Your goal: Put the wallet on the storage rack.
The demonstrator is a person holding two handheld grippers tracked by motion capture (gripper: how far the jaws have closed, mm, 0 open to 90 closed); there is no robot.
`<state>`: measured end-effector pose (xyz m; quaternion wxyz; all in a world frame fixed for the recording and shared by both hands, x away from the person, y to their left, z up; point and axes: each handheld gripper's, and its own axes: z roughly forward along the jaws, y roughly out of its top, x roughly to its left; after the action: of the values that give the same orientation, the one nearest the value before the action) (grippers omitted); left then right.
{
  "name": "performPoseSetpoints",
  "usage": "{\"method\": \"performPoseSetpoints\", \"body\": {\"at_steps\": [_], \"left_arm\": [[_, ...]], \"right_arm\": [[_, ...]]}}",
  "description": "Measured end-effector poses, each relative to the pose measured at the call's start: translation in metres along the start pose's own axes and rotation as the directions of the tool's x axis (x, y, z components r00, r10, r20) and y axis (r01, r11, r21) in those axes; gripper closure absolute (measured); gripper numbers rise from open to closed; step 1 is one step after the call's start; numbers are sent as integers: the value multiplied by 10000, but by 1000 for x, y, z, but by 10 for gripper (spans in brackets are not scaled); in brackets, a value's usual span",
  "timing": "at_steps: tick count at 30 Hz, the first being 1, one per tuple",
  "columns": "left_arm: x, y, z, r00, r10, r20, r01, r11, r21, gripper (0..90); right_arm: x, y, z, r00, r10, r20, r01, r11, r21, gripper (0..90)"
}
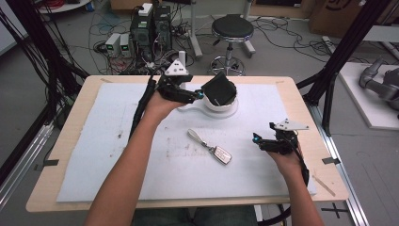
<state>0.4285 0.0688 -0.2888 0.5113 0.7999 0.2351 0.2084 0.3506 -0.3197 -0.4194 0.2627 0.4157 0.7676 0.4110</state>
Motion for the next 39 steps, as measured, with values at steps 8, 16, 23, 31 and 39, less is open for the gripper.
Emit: {"method": "performPoseSetpoints", "body": {"at_steps": [8,16,23,31,39], "left_arm": [[-2,-28,-39,10000,-17,-11,17,10000,7,270],[-3,-55,-73,9998,-143,-142,142,9999,-9,240],[-1,-79,-98,9995,-222,-225,222,9998,1,218],[0,-113,-122,9950,-706,-705,675,9966,-465,218],[13,-152,-126,9882,-1127,-1037,1112,9936,-206,212]], "right_arm": [[0,0,0,10000,-14,-22,14,10000,-2,173],[0,3,-3,9999,134,-53,-135,9997,-184,173],[2,4,0,10000,57,-76,-59,9999,-146,173],[1,3,-1,9999,118,-50,-119,9998,-160,173],[2,4,3,9999,70,-76,-71,9999,-147,173]]}}
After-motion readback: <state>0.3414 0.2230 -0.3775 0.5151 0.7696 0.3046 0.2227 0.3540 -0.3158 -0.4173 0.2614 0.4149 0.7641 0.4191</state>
